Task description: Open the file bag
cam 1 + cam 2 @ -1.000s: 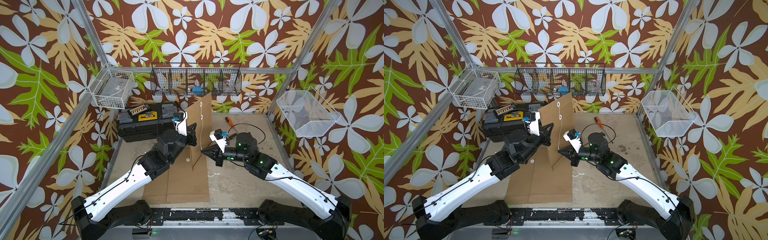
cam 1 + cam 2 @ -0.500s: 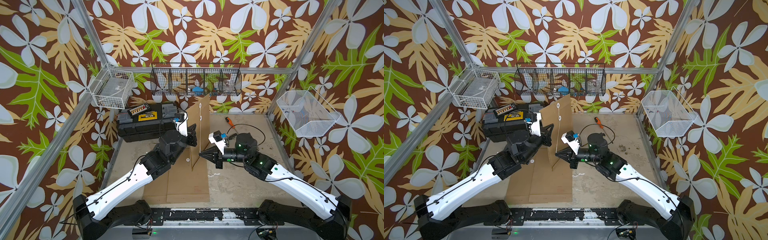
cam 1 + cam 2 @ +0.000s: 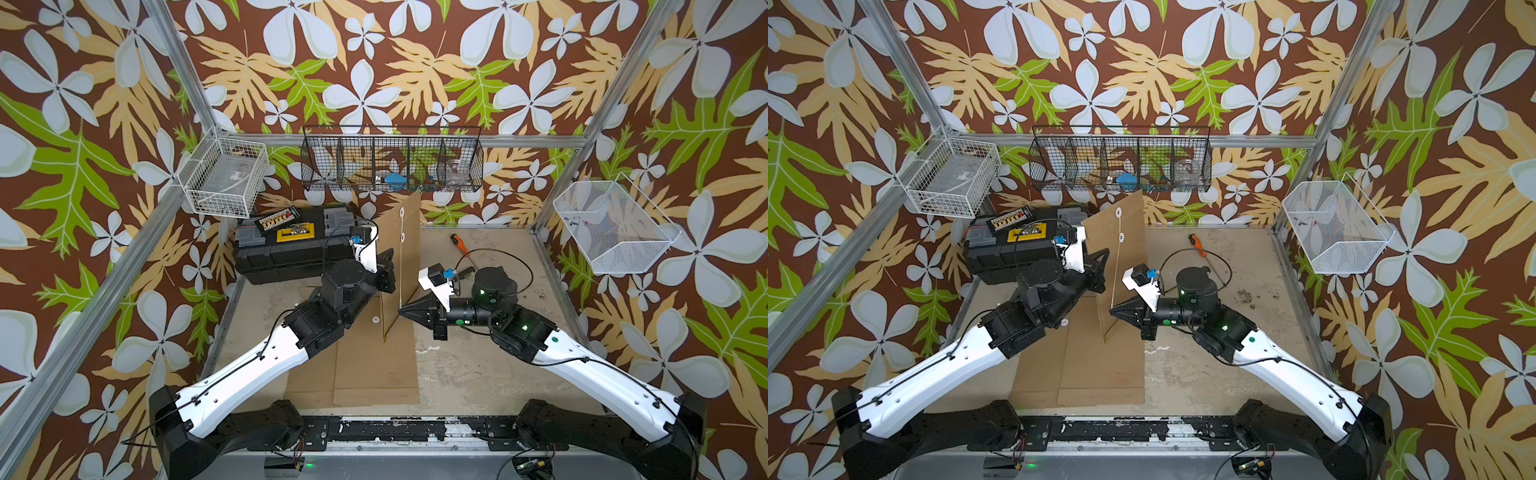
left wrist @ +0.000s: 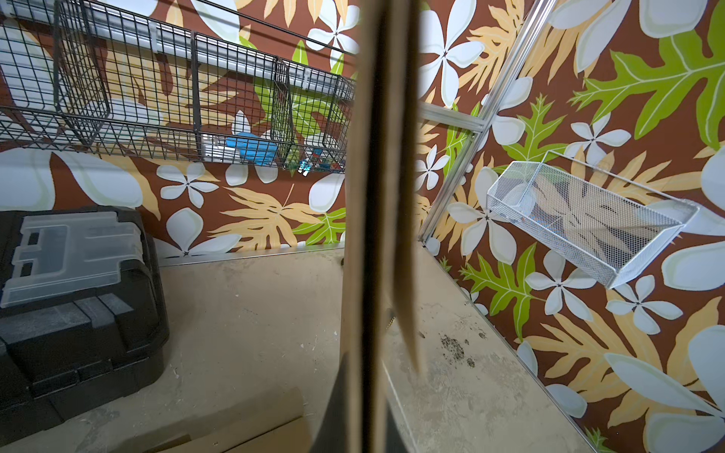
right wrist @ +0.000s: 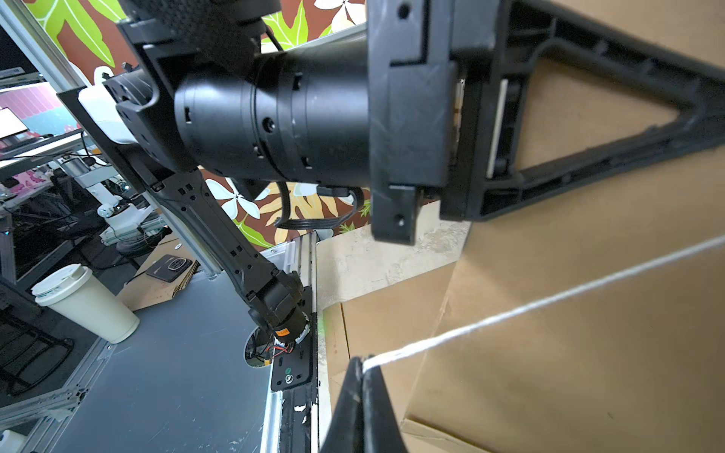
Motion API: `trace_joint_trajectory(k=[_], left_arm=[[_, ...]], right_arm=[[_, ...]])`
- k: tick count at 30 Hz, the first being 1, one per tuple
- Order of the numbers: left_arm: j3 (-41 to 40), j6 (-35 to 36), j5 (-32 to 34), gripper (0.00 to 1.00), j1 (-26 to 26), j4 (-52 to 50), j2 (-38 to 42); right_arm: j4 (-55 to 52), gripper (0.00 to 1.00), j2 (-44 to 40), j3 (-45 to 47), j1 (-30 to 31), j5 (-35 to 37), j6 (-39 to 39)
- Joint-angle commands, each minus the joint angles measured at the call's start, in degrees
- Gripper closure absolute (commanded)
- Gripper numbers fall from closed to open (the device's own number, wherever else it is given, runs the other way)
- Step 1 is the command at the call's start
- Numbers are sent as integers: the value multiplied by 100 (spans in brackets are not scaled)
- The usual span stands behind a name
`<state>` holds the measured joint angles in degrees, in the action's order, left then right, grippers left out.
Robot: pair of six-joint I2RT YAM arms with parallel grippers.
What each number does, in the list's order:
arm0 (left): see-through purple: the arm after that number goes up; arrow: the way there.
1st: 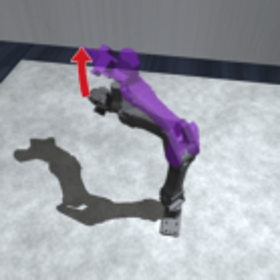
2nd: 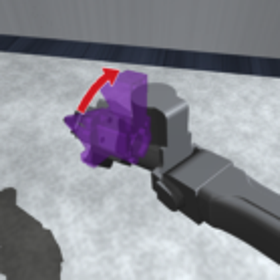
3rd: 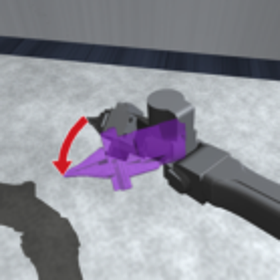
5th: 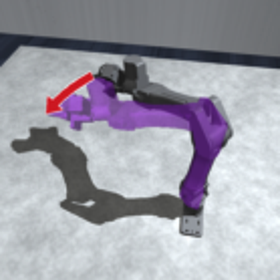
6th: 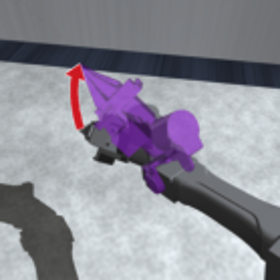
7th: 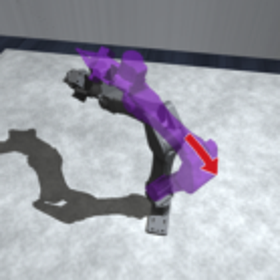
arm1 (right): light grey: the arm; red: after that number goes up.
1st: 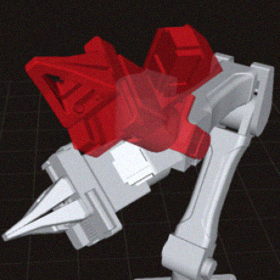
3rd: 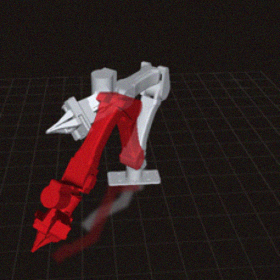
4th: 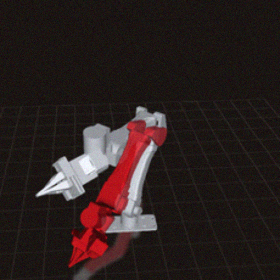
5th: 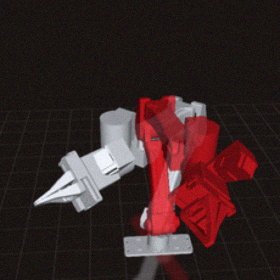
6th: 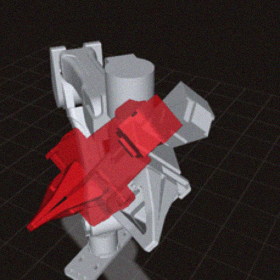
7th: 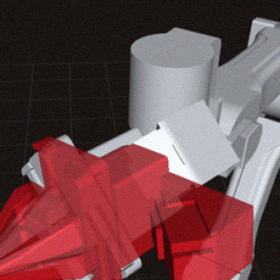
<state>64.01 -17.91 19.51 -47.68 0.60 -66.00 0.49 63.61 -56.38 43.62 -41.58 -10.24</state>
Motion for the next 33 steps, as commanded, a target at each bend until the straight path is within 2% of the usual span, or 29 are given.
trace_joint_trajectory(k=[1,6,12,14,18,22,25,33], left_arm=[[-8,16,57,100,-4,154,17],[-11,25,44,100,2,142,-1],[-76,57,31,100,-4,131,88],[-112,113,1,100,2,75,157],[-184,242,-276,100,-4,-115,421],[-333,358,-749,100,-2,-226,787],[-449,383,-843,100,0,-328,1060],[-581,506,-1172,100,-4,-687,1511]], right_arm=[[135,100,-51,-18,43,-117,79],[162,100,-51,-59,74,-243,114],[121,100,-150,-40,104,30,143],[-94,100,-221,-77,108,620,186],[-715,100,-398,-192,108,2414,303],[-840,100,-741,-150,105,3394,328],[-969,100,-979,-162,108,4102,390],[-1383,100,-1297,-421,91,6759,617]])
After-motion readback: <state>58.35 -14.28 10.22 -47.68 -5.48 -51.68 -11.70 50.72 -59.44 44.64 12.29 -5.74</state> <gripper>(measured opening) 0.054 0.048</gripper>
